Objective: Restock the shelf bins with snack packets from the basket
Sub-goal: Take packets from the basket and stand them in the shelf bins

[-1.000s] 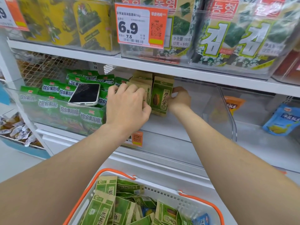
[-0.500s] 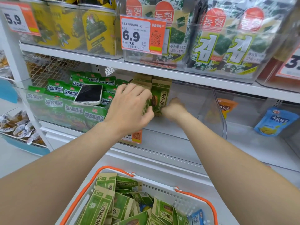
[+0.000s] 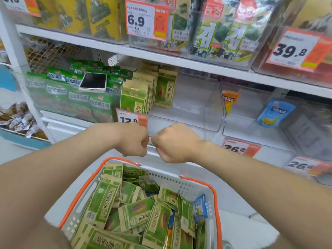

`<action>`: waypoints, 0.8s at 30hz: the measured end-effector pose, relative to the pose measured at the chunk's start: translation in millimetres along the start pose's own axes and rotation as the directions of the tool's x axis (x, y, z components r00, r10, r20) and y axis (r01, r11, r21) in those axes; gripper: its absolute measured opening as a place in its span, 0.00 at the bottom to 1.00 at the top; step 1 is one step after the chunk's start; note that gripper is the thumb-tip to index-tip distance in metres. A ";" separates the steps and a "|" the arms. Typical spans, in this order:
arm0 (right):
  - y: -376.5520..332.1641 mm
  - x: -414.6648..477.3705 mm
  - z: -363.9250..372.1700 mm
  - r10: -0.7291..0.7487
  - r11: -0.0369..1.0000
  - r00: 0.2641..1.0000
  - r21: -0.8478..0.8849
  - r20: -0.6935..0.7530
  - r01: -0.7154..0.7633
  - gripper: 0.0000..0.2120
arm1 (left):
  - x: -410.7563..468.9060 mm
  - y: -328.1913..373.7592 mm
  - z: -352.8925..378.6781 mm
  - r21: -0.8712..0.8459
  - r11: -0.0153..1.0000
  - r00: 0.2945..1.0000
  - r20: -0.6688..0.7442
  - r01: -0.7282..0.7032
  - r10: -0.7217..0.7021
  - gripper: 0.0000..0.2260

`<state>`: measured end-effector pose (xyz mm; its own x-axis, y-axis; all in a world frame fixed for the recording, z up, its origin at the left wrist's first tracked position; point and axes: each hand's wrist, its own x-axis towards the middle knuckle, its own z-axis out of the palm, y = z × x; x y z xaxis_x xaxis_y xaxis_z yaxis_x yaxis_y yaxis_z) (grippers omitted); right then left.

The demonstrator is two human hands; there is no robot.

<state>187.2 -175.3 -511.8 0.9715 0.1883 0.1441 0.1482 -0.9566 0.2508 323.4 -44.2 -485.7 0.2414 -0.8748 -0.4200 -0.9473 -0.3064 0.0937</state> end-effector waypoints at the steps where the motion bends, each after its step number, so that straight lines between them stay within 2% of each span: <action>1: -7.8 -4.9 4.7 -0.006 1.000 0.978 0.021 0.209 0.001 0.05 | 0.7 5.5 8.3 0.041 0.999 0.998 0.062 0.007 -0.010 0.08; 2: -14.8 -8.4 12.4 -0.005 0.999 0.930 0.031 0.366 -0.007 0.04 | 1.7 11.3 15.6 0.081 0.997 0.994 0.104 0.007 -0.016 0.10; 3: -22.8 -12.9 21.4 0.001 0.999 0.886 0.037 0.465 -0.020 0.05 | 2.8 16.9 23.6 0.112 0.994 0.991 0.134 -0.002 -0.013 0.11; 5: -39.4 -24.7 38.7 -0.014 0.999 0.798 0.041 0.603 -0.013 0.05 | 4.3 27.8 36.7 0.155 0.987 0.986 0.166 -0.030 0.004 0.13; 8: -65.8 -51.6 68.4 -0.048 0.998 0.625 0.019 0.779 0.053 0.06 | 3.0 46.1 54.4 0.179 0.982 0.978 0.208 -0.062 0.024 0.14; 13: -86.4 -100.3 116.2 -0.165 0.984 0.420 0.117 0.892 0.137 0.27 | 6.4 68.8 76.0 0.178 0.979 0.970 0.238 -0.104 0.060 0.14; 16: -92.3 -124.8 138.9 -0.149 0.987 0.309 0.119 0.939 0.112 0.28 | 8.8 75.2 84.3 0.210 0.971 0.967 0.248 -0.115 0.061 0.15; 18: -97.0 -131.5 144.0 -0.119 0.992 0.291 0.102 0.949 0.072 0.21 | 10.8 78.7 87.2 0.219 0.967 0.964 0.256 -0.130 0.071 0.15; 19: -97.9 -132.9 145.5 -0.108 0.994 0.310 0.093 0.944 0.063 0.16 | 12.0 80.2 88.0 0.223 0.966 0.963 0.261 -0.134 0.073 0.14; 21: -95.4 -131.4 142.5 -0.079 0.996 0.383 0.060 0.920 0.062 0.10 | 14.8 83.0 88.1 0.235 0.962 0.960 0.270 -0.139 0.073 0.14; 24: -81.7 -122.0 131.5 -0.012 0.999 0.505 0.026 0.863 -0.020 0.09 | 19.0 85.1 85.7 0.224 0.965 0.958 0.277 -0.139 0.073 0.13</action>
<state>80.9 -149.3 -675.8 0.6484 -0.0851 -0.7566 0.1336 -0.9656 0.2231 229.3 -54.8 -563.0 0.1034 -0.7566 -0.6457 -0.9945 -0.0903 -0.0534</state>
